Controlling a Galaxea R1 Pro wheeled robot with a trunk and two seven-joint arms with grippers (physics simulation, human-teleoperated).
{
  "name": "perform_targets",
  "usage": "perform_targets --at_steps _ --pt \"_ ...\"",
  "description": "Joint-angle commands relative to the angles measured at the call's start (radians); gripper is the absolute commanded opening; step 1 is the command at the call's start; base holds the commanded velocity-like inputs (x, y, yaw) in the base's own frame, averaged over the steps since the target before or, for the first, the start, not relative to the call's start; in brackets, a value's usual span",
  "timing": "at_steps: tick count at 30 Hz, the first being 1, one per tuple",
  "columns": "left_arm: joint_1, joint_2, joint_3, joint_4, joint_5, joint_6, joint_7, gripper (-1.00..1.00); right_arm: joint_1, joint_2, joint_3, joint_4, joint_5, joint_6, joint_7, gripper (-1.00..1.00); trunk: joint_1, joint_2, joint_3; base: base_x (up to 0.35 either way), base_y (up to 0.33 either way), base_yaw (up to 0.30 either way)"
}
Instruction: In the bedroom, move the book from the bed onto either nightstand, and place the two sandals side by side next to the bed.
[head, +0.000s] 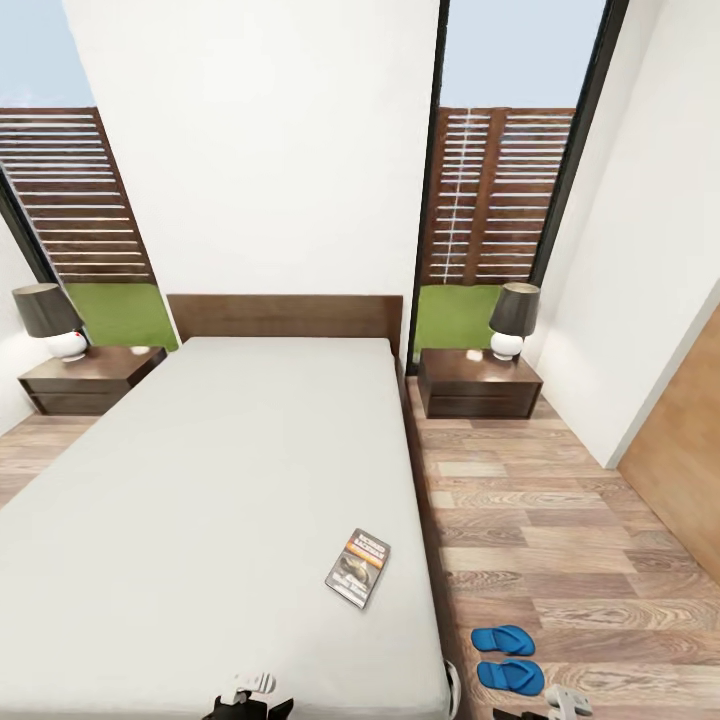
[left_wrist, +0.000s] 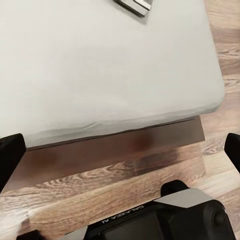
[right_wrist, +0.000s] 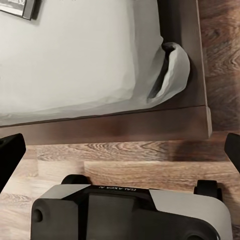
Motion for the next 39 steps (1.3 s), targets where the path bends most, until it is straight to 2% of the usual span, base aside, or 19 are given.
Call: perform_targets --at_steps 1,13,15,17,19,21,22,23,25,26,27,29,31,32,35,36,37,38,39 --pt "-0.001 0.001 -0.008 0.001 0.008 -0.004 -0.002 1.0 -0.001 0.0 -0.008 0.0 0.008 -0.002 0.003 1.0 0.001 -0.002 -0.002 0.0 0.0 0.0" --pt "-0.001 0.003 -0.002 -0.01 0.008 -0.003 -0.008 1.0 -0.001 -0.006 -0.014 0.0 0.006 0.0 0.008 1.0 0.001 -0.002 -0.002 0.0 0.0 0.0" --pt "-0.001 0.003 0.001 -0.051 0.011 0.009 -0.01 1.0 -0.001 -0.008 -0.015 0.0 0.005 0.001 0.008 1.0 0.001 -0.002 -0.002 0.0 0.0 0.0" --pt "-0.002 0.002 0.003 -0.132 0.018 0.077 -0.01 1.0 -0.001 -0.01 -0.016 0.0 0.005 0.002 0.009 1.0 0.001 -0.002 -0.002 0.0 0.0 0.0" --pt "-0.003 0.002 0.003 -0.229 0.024 0.176 -0.01 1.0 -0.001 -0.01 -0.017 0.0 0.004 0.002 0.009 1.0 0.001 -0.002 -0.002 0.0 0.0 0.0" --pt "-0.003 0.003 0.004 -0.391 0.028 0.331 -0.008 1.0 -0.001 -0.011 -0.017 0.0 0.004 0.003 0.01 1.0 0.001 -0.002 -0.002 0.0 0.0 0.0" --pt "-0.003 0.003 0.005 -0.433 0.029 0.368 -0.007 1.0 -0.001 -0.011 -0.017 0.0 0.004 0.003 0.01 1.0 0.001 -0.002 -0.002 0.0 0.0 0.0" --pt "-0.004 0.003 0.005 -0.516 0.03 0.435 -0.005 1.0 -0.001 -0.011 -0.018 0.0 0.004 0.003 0.01 1.0 0.001 -0.002 -0.002 0.0 0.0 0.0" --pt "-0.006 0.003 0.01 -0.629 0.032 0.52 -0.003 1.0 -0.002 -0.011 -0.018 0.0 0.004 0.003 0.01 1.0 0.001 -0.002 -0.002 0.0 0.0 0.0" --pt "-0.01 0.003 0.021 -0.7 0.032 0.575 -0.002 1.0 -0.001 -0.011 -0.018 0.0 0.004 0.003 0.01 1.0 0.001 -0.002 -0.002 0.0 0.0 0.0" --pt "-0.025 0.003 0.067 -0.842 0.033 0.706 0.001 1.0 -0.001 -0.011 -0.018 0.0 0.004 0.003 0.009 1.0 0.001 -0.002 -0.002 0.0 0.0 0.0" --pt "-0.055 0.002 0.097 -0.897 0.033 0.776 0.004 1.0 -0.001 -0.011 -0.018 0.0 0.004 0.003 0.009 1.0 0.001 -0.002 -0.002 0.0 0.0 0.0" --pt "-0.119 0.0 0.127 -0.933 0.033 0.843 0.024 1.0 -0.001 -0.011 -0.018 0.0 0.004 0.003 0.009 1.0 0.001 -0.002 -0.002 0.0 0.0 0.0" --pt "-0.138 -0.002 0.132 -0.937 0.033 0.855 0.033 1.0 -0.001 -0.011 -0.018 0.0 0.004 0.003 0.009 1.0 0.001 -0.002 -0.002 0.0 0.0 0.0" --pt "-0.263 -0.012 0.166 -0.949 0.036 0.931 0.115 1.0 -0.001 -0.011 -0.018 0.0 0.004 0.003 0.008 1.0 0.001 -0.002 -0.002 0.0 0.0 0.0" --pt "-0.352 -0.032 0.18 -0.948 0.037 0.995 0.164 1.0 -0.001 -0.011 -0.018 0.0 0.004 0.003 0.008 1.0 0.001 -0.002 -0.002 0.0 0.0 0.0" --pt "-0.374 -0.041 0.182 -0.945 0.038 1.011 0.176 1.0 -0.001 -0.011 -0.018 0.0 0.004 0.003 0.008 1.0 0.001 -0.002 -0.002 0.0 0.0 0.0" --pt "-0.414 -0.062 0.185 -0.931 0.038 1.035 0.203 1.0 -0.001 -0.011 -0.018 0.0 0.004 0.003 0.009 1.0 0.001 -0.002 -0.002 0.0 0.0 0.0" --pt "-0.469 -0.094 0.188 -0.889 0.038 1.057 0.256 1.0 -0.001 -0.011 -0.017 0.0 0.004 0.003 0.008 1.0 0.001 -0.002 -0.002 0.0 0.0 0.0"
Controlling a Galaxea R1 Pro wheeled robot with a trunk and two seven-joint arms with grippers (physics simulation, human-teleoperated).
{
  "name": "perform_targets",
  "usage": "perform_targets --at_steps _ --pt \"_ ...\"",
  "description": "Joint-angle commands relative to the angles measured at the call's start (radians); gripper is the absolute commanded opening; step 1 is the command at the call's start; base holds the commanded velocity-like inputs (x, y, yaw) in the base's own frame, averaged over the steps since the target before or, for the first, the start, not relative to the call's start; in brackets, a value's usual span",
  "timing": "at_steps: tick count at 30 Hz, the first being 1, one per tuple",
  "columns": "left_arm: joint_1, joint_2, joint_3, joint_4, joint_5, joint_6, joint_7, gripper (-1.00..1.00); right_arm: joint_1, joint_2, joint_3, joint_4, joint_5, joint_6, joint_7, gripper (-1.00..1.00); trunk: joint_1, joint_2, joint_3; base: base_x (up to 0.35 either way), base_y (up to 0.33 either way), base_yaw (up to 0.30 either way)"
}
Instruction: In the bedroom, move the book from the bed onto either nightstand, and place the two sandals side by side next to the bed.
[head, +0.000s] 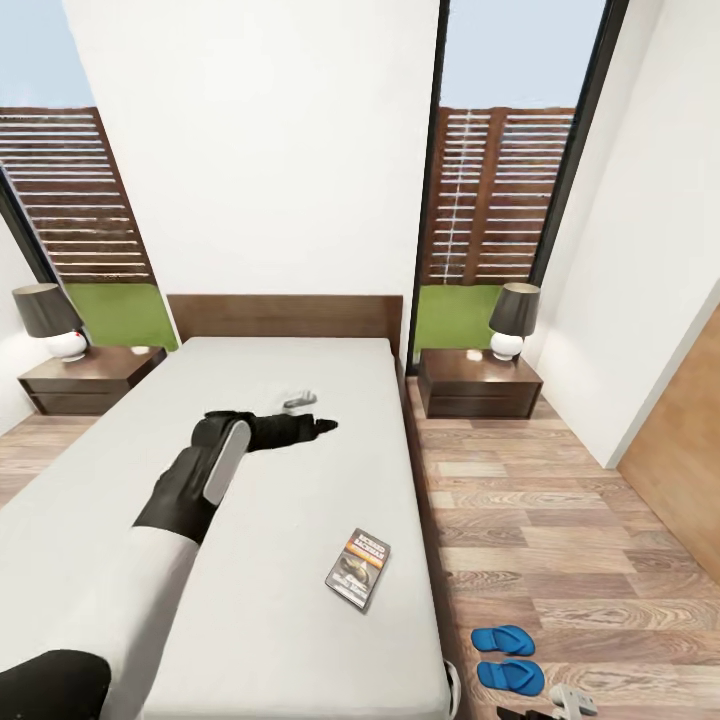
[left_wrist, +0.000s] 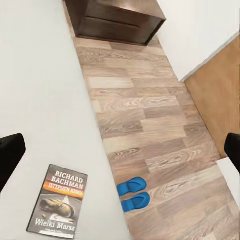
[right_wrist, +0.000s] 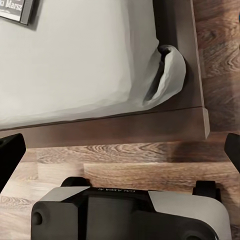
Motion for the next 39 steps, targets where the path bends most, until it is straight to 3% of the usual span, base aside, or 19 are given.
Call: perform_targets --at_steps 1,4,8,10,12,14,17,27,39 --pt "-0.051 -0.027 0.003 0.066 -0.01 0.014 0.061 1.0 -0.001 0.0 -0.007 0.0 0.009 -0.001 0.003 1.0 0.001 -0.002 -0.002 0.0 0.0 0.0" --pt "-0.098 -0.049 0.004 0.202 -0.01 -0.013 0.143 1.0 -0.001 0.0 -0.007 0.0 0.009 -0.001 0.003 1.0 0.001 -0.002 -0.002 0.0 0.0 0.0" --pt "-0.117 -0.059 0.004 0.373 0.0 -0.179 0.179 1.0 -0.001 0.0 -0.007 0.0 0.009 -0.001 0.003 1.0 0.001 -0.002 -0.002 0.0 0.0 0.0" --pt "-0.12 -0.062 0.002 0.416 0.016 -0.226 0.185 1.0 -0.001 0.0 -0.007 0.0 0.009 -0.002 0.003 1.0 0.001 -0.002 -0.002 0.0 0.0 0.0" --pt "-0.121 -0.065 0.001 0.431 0.033 -0.243 0.187 1.0 -0.001 0.0 -0.007 0.0 0.009 -0.002 0.003 1.0 0.001 -0.002 -0.002 0.0 0.0 0.0" --pt "-0.121 -0.078 -0.002 0.445 0.078 -0.256 0.193 1.0 0.0 0.0 -0.008 0.0 0.009 -0.001 0.004 1.0 0.001 -0.002 -0.002 0.0 0.0 0.0" --pt "-0.122 -0.085 -0.002 0.448 0.099 -0.258 0.196 1.0 -0.001 0.0 -0.008 0.0 0.009 0.0 0.004 1.0 0.001 -0.002 -0.002 0.0 0.0 0.0" --pt "-0.115 -0.088 -0.002 0.449 0.14 -0.26 0.195 1.0 -0.001 0.0 -0.009 0.0 0.009 0.0 0.003 1.0 0.001 -0.002 -0.005 0.0 0.0 0.0" --pt "-0.114 -0.088 -0.002 0.449 0.146 -0.26 0.193 1.0 -0.001 -0.002 -0.01 -0.001 0.007 0.001 0.002 1.0 0.001 -0.002 -0.023 0.0 0.0 0.0"
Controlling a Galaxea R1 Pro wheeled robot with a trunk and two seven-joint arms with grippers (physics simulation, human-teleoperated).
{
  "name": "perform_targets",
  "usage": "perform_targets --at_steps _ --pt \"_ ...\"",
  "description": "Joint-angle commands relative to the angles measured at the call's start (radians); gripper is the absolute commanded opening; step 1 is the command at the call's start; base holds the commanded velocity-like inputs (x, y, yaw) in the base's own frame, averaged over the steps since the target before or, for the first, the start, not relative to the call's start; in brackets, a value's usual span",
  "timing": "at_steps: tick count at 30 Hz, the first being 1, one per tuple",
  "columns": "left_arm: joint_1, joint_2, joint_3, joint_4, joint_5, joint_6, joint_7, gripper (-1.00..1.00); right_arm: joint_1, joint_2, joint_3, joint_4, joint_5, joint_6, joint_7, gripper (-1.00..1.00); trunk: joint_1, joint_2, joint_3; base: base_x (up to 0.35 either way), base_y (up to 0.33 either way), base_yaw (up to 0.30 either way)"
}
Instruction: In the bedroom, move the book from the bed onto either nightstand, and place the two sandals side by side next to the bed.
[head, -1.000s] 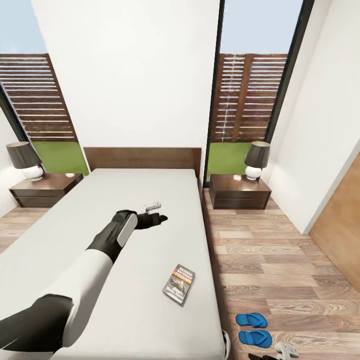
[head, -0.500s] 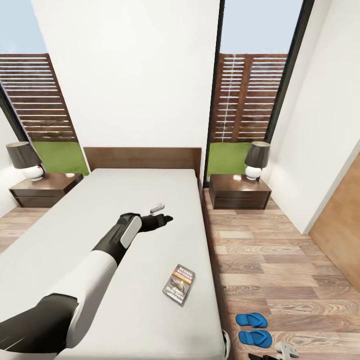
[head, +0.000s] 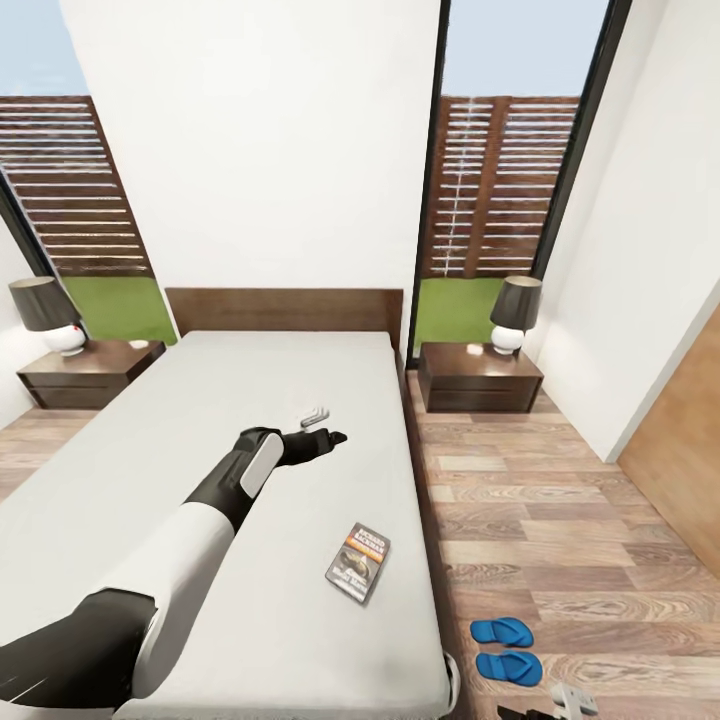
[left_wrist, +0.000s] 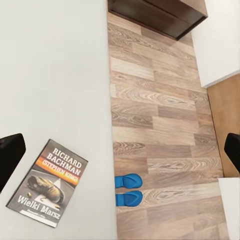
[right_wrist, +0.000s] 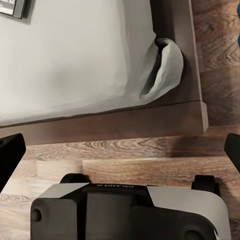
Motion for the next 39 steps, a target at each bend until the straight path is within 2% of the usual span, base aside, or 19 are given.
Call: perform_targets --at_steps 1,4,8,9,11,12,13,16,18,24,39 --pt "0.0 0.0 0.0 -0.001 0.0 0.004 -0.002 1.0 -0.001 0.0 -0.008 0.0 0.008 -0.001 0.003 1.0 0.001 -0.002 -0.004 0.0 0.0 0.0" --pt "0.0 0.0 -0.001 -0.001 0.0 0.003 -0.003 1.0 -0.001 -0.008 -0.008 0.0 0.008 -0.001 0.004 1.0 0.001 -0.002 -0.008 0.0 0.0 0.0" --pt "0.0 0.0 -0.001 -0.001 0.0 0.003 -0.003 1.0 -0.001 -0.054 -0.01 0.001 -0.01 0.002 0.005 1.0 0.001 -0.002 -0.015 0.0 0.0 0.0" --pt "0.0 0.0 -0.002 -0.001 0.0 0.003 -0.003 1.0 -0.001 -0.082 -0.01 0.001 -0.05 0.002 0.005 1.0 0.001 -0.002 -0.016 0.0 0.0 0.0" --pt "0.001 0.0 -0.002 -0.001 0.0 0.003 -0.004 1.0 -0.001 -0.117 -0.011 0.003 -0.131 0.003 0.004 1.0 0.001 -0.002 -0.019 0.0 0.0 0.0" --pt "0.001 0.0 -0.002 -0.001 0.0 0.003 -0.004 1.0 -0.001 -0.126 -0.01 0.004 -0.155 0.003 0.004 1.0 0.001 -0.002 -0.021 0.0 0.0 0.0" --pt "0.001 0.0 -0.002 -0.001 0.0 0.004 -0.004 1.0 -0.001 -0.15 -0.009 0.006 -0.225 0.002 0.003 1.0 0.001 -0.002 -0.022 0.0 0.0 0.0" --pt "0.001 0.0 -0.002 -0.001 0.0 0.004 -0.004 1.0 -0.001 -0.174 -0.006 0.011 -0.311 0.001 0.003 1.0 0.001 -0.002 -0.027 0.0 0.0 0.0" --pt "0.001 -0.001 -0.002 -0.001 0.0 0.004 -0.004 1.0 -0.001 -0.183 -0.004 0.014 -0.345 0.0 0.002 1.0 0.001 -0.002 -0.03 0.0 0.0 0.0" --pt "0.001 -0.001 -0.002 -0.001 0.0 0.004 -0.005 1.0 -0.001 -0.186 -0.003 0.016 -0.36 -0.001 0.001 1.0 0.001 -0.002 -0.04 0.0 0.0 0.0" --pt "0.001 -0.001 -0.002 -0.001 0.001 0.002 -0.006 1.0 -0.001 -0.187 -0.003 0.016 -0.362 -0.004 0.001 1.0 0.001 -0.002 -0.063 0.0 0.0 0.0"
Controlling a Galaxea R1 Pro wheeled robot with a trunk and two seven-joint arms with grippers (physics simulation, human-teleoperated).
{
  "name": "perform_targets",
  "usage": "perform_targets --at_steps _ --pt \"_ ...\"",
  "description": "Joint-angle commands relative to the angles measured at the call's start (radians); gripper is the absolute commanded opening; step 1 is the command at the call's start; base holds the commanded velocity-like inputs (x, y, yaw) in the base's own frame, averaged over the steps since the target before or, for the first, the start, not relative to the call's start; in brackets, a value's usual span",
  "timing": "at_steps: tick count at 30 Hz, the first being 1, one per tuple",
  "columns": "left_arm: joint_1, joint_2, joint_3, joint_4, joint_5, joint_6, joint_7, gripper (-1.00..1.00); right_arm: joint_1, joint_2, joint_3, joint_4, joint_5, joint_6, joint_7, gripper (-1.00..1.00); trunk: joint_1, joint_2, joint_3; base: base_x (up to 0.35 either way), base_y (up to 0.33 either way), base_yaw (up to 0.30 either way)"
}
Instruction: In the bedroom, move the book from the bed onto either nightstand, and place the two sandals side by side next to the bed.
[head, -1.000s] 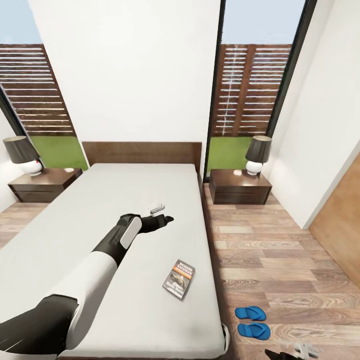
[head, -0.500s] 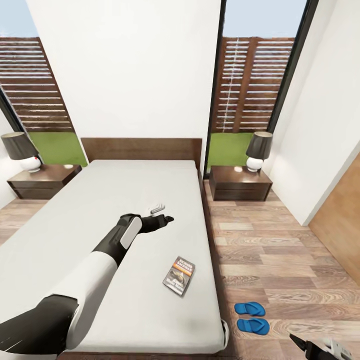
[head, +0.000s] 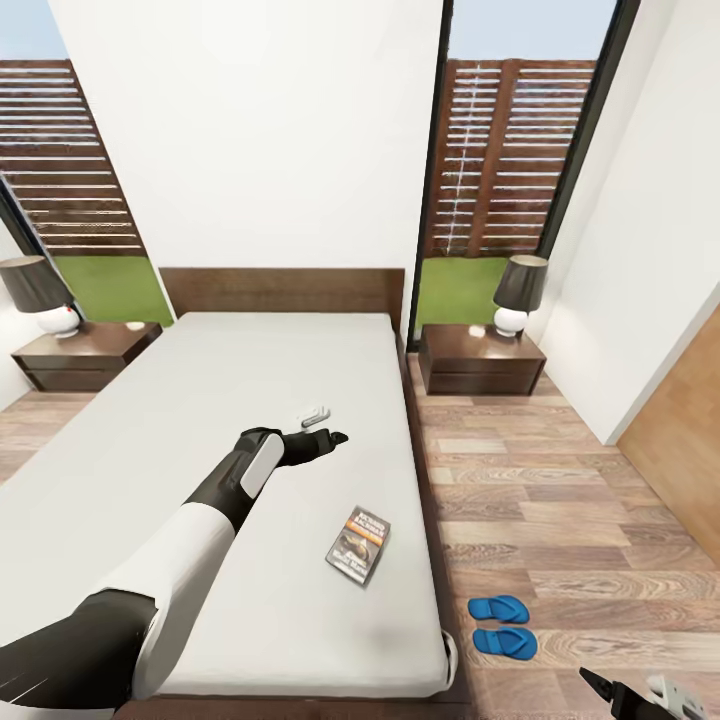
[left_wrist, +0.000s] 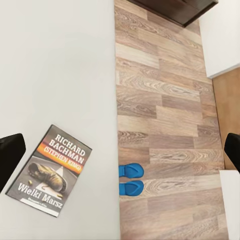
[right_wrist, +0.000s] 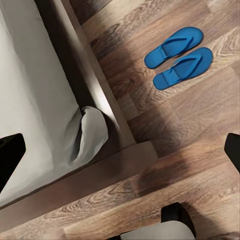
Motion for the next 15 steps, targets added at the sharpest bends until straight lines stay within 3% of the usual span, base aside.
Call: perform_targets --at_steps 1,15 --pt "-0.001 0.0 0.0 -0.001 -0.001 0.004 -0.001 1.0 -0.001 0.0 0.005 0.002 -0.009 -0.002 0.004 1.0 0.001 -0.002 -0.004 0.0 0.0 0.0" --pt "-0.001 -0.007 0.0 -0.001 -0.001 0.004 -0.001 1.0 -0.001 0.0 0.005 0.002 -0.009 -0.002 0.005 1.0 0.001 -0.002 -0.025 0.0 0.0 0.0"
